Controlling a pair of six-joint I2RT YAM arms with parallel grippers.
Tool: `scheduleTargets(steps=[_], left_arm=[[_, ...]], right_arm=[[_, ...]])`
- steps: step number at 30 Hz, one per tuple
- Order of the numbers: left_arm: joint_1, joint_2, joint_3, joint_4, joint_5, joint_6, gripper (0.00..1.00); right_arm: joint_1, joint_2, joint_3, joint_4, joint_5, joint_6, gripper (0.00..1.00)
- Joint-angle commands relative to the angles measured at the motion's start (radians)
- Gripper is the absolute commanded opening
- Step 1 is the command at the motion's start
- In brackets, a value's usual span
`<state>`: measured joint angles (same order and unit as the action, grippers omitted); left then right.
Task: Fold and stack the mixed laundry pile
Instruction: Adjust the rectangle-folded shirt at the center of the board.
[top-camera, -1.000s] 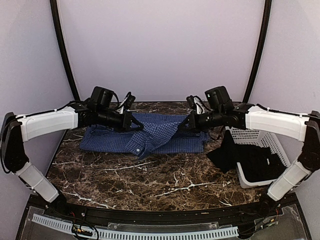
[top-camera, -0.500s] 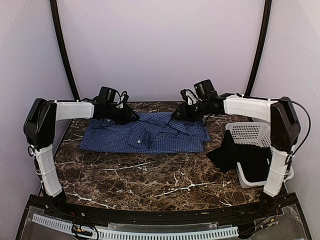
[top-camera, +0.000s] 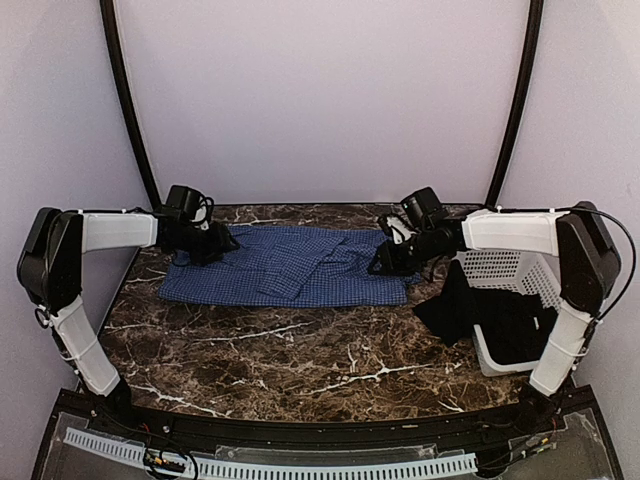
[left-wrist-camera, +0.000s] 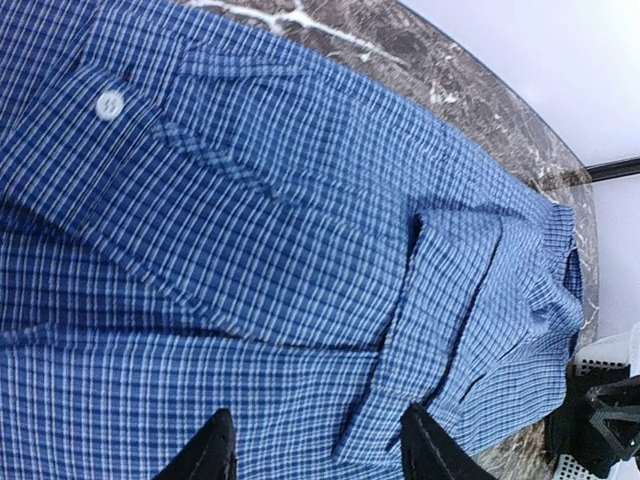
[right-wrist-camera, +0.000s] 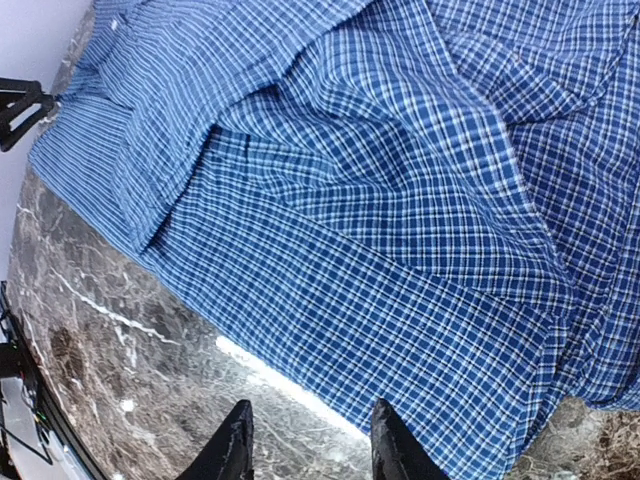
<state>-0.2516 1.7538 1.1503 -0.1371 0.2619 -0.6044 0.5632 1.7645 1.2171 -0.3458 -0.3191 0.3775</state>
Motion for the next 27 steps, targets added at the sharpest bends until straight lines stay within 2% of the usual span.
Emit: scheduleTargets(steps=[1, 9, 17, 23, 27], left_arm=[[0.006, -0.034, -0.110, -0.057, -0.068, -0.033, 0.54], [0.025, -0.020, -0.253, -0.087, -0.088, -0.129, 0.47], [0.029, -0.226, -0.421, -0.085, -0.107, -0.133, 0.43], [-0.009, -0.394, -0.404, -0.025, 0.006, -0.103, 0.42], [-0.117, -0.400, -0.377, -0.006, 0.033, -0.157, 0.42]], right_arm=[[0.009, 0.098, 0.018, -0.010, 0.049, -0.038, 0.35], [0.019, 0.145, -0.043, -0.005, 0.049, -0.027, 0.33], [0.086, 0.076, -0.146, -0.020, 0.034, -0.010, 0.33], [0.106, -0.031, -0.101, -0.032, -0.015, 0.019, 0.33], [0.128, -0.077, -0.042, -0.012, -0.047, 0.032, 0.34]])
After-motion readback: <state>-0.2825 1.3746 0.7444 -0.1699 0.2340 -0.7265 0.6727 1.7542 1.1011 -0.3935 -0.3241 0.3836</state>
